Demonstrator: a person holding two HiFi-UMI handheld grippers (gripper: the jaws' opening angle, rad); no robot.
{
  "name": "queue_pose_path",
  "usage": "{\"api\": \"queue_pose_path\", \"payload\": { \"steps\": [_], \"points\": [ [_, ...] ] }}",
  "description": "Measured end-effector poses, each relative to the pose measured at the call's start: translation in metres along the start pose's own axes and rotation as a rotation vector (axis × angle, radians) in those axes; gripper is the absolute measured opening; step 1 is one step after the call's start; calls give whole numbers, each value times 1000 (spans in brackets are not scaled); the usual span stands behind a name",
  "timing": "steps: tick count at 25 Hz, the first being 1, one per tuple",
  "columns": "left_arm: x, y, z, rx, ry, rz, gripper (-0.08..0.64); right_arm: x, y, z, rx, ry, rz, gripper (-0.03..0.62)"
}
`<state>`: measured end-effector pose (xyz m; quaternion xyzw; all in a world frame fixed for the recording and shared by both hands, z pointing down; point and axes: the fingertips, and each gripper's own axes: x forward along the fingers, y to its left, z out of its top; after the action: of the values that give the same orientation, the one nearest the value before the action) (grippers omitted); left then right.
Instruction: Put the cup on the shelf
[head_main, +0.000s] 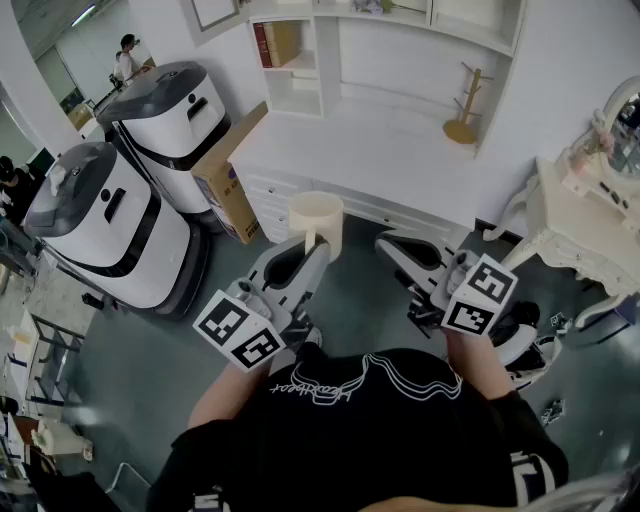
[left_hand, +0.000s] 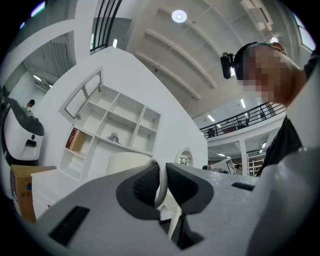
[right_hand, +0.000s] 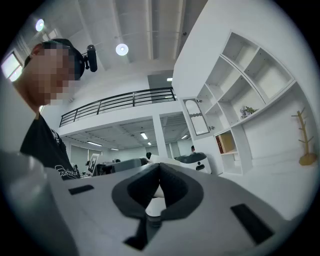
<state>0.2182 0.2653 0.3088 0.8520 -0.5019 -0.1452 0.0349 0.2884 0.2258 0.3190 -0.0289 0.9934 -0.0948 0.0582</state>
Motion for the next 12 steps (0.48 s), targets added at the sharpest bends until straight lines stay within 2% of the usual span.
{"api": "queue_pose_path", "payload": {
  "steps": [4,9,12],
  "points": [
    [1,1,-2,-4,7,2,41,0,-1,-2,4,2,3,6],
    [8,6,-7,-11,27,3,41,6,-8,-6,95,-14,55,6],
    [14,20,-9,-30,37,7,41,14,-25,-11,89,7,12,6]
  ]
}}
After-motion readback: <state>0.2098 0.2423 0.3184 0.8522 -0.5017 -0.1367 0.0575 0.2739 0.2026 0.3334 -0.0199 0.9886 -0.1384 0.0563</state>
